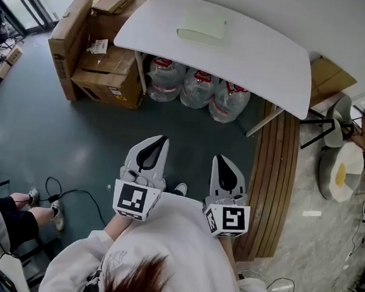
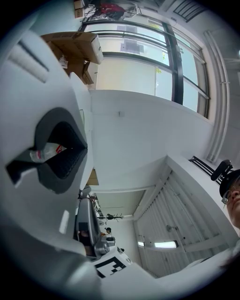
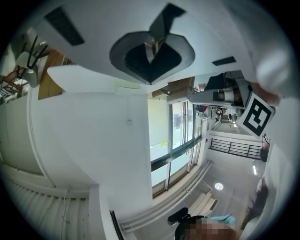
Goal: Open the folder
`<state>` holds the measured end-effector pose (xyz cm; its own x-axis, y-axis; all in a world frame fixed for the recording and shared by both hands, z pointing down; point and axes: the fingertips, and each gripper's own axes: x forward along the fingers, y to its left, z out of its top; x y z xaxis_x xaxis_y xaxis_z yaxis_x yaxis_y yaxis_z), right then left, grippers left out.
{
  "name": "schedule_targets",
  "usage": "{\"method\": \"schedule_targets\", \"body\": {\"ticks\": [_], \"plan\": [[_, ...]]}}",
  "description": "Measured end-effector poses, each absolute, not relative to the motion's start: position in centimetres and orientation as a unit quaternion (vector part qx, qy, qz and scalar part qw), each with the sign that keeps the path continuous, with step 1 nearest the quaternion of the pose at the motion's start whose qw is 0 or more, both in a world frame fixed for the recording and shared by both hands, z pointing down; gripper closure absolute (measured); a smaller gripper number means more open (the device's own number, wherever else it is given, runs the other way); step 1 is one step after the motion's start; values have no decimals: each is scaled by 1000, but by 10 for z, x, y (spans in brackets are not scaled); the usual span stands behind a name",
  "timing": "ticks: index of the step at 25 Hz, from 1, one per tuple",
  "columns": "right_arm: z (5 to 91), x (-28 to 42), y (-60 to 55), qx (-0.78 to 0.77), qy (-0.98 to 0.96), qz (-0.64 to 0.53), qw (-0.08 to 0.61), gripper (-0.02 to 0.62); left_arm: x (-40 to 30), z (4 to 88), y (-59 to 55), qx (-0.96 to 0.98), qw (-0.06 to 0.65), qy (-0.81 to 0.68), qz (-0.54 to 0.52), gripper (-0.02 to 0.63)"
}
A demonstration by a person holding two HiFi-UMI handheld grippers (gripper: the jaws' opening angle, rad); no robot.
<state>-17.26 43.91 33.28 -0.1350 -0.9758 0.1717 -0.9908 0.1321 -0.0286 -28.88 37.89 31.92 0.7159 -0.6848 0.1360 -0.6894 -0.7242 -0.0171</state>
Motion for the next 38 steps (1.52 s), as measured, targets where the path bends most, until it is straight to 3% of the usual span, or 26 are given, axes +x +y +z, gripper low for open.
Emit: {"method": "schedule_targets", "body": {"ticks": [8, 26, 38], "plan": [[332, -161, 448, 666, -742, 63, 51, 588, -274, 315, 384, 932, 19, -358, 59, 598], [342, -86, 542, 779, -621, 66, 53, 588, -150, 324, 450, 984, 30, -175, 30, 598], [332, -110, 469, 767, -638, 61, 43, 588, -195, 314, 375, 974, 31, -223, 36, 598]]}}
